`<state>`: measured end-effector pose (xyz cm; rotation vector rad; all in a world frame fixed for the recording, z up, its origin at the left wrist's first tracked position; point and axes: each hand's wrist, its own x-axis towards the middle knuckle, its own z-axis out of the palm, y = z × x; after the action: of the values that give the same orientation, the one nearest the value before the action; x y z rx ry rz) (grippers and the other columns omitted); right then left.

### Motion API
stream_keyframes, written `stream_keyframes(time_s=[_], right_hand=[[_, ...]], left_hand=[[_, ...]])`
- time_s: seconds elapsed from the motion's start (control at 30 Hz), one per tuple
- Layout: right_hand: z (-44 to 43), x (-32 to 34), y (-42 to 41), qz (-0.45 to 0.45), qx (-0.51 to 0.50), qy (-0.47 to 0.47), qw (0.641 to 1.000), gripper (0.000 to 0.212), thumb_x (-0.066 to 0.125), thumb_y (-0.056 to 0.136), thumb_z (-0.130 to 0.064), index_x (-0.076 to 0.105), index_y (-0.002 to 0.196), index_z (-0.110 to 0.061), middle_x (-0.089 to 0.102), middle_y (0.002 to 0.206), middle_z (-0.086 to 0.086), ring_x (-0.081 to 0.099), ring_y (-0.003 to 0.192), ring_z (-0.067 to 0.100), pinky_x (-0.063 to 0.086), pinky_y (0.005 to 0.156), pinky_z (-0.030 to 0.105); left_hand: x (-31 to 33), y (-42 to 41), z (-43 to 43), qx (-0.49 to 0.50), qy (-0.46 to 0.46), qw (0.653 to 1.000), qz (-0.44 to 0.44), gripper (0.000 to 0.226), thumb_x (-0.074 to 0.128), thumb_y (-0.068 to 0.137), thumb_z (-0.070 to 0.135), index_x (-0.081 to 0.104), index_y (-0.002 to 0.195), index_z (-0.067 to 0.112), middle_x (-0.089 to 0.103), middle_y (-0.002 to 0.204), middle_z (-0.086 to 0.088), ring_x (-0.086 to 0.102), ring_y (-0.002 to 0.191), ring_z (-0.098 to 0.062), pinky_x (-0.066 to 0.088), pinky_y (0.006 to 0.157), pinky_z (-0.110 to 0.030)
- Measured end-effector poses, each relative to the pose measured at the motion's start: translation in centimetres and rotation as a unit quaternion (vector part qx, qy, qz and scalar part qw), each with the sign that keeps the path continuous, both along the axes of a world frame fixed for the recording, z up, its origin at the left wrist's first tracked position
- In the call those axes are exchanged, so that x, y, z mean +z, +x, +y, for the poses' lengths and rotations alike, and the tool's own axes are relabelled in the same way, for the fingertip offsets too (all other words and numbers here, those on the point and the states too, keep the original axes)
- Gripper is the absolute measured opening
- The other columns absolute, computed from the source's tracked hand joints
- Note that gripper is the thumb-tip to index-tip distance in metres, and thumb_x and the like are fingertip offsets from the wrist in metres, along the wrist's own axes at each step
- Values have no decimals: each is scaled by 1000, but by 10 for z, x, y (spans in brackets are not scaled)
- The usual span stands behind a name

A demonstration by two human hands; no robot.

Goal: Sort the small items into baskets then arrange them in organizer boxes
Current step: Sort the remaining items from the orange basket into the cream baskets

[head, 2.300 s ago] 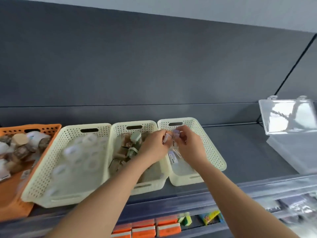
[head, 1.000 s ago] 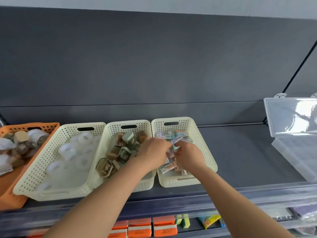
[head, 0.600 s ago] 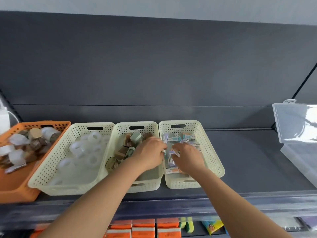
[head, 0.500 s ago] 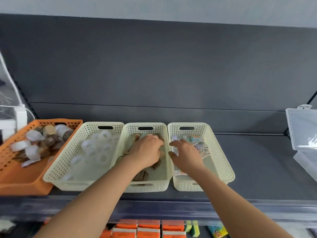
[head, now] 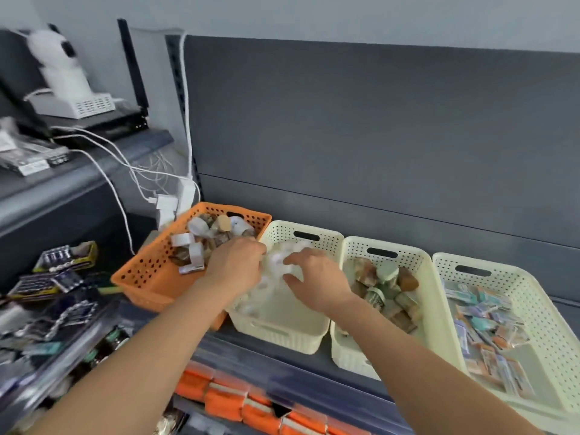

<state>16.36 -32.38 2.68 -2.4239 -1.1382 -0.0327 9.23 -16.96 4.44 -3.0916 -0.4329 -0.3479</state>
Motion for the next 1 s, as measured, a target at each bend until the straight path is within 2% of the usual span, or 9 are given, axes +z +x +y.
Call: stream_keyframes(time_s=[0.07,0.2,0.27,0.33,0.43,0.5,0.67,0.87,1.0], right_hand=[[32,-1,-5,0,14,0,1000,32,55,92,-31,59,124,-25,58,124,-1,52,115,19,47,90,31],[96,-4,-10,-5,30,-9,1000,30,56,90,-29,62,119,-24,60,118,-1,52,112,20,47,87,32],[127,-5,-11,-3,26,-20,999,29,58,88,-27,64,116,-24,61,114,1,53,109,21,49,86,35],[156,-9,-12,-4,26,-44,999,25,58,88,-27,66,111,-20,62,110,2,54,107,22,50,85,36],[193,-16,-15,3,14,-78,997,21,56,89,-31,65,95,-14,63,102,5,58,99,24,51,80,36],[211,-23,-17,11,-10,-105,994,26,56,89,-37,64,99,-13,61,106,8,57,100,25,52,79,34],[239,-36,-16,49,-72,-137,987,39,54,87,-48,65,98,-13,63,102,7,62,93,25,47,69,31],[245,-36,-8,129,-128,-94,979,25,56,87,-35,70,91,-14,69,92,5,65,84,25,56,70,33],[245,-37,-8,204,-107,-77,970,27,61,82,-39,63,73,-13,64,78,5,62,73,24,50,60,30]], left_hand=[[-1,-7,29,14,-1,1000,4,18,52,89,19,68,97,24,62,95,2,59,89,-19,48,59,-31],[-8,-17,93,39,-4,999,24,13,53,87,15,62,91,23,60,107,2,55,88,-20,41,59,-31],[-15,-18,125,42,-14,998,40,28,53,87,11,63,109,24,56,119,-1,53,101,-23,46,68,-34],[-23,-18,154,44,-25,997,61,43,53,88,7,56,128,22,49,130,-3,45,119,-25,48,87,-38],[-31,-15,182,50,-26,996,73,42,55,87,4,53,128,15,45,135,-5,41,124,-25,47,93,-38],[-36,-11,193,52,-15,996,77,41,53,88,3,52,127,14,49,132,-7,44,121,-25,47,95,-37],[-44,-1,209,50,-24,994,91,33,47,89,1,64,114,15,51,125,-10,50,111,-26,49,87,-34],[-40,13,220,38,-124,989,76,32,53,86,8,68,105,29,53,111,0,56,97,-23,53,80,-35],[-38,21,215,48,-141,984,102,20,52,86,11,65,93,24,49,109,0,55,87,-20,50,69,-32]])
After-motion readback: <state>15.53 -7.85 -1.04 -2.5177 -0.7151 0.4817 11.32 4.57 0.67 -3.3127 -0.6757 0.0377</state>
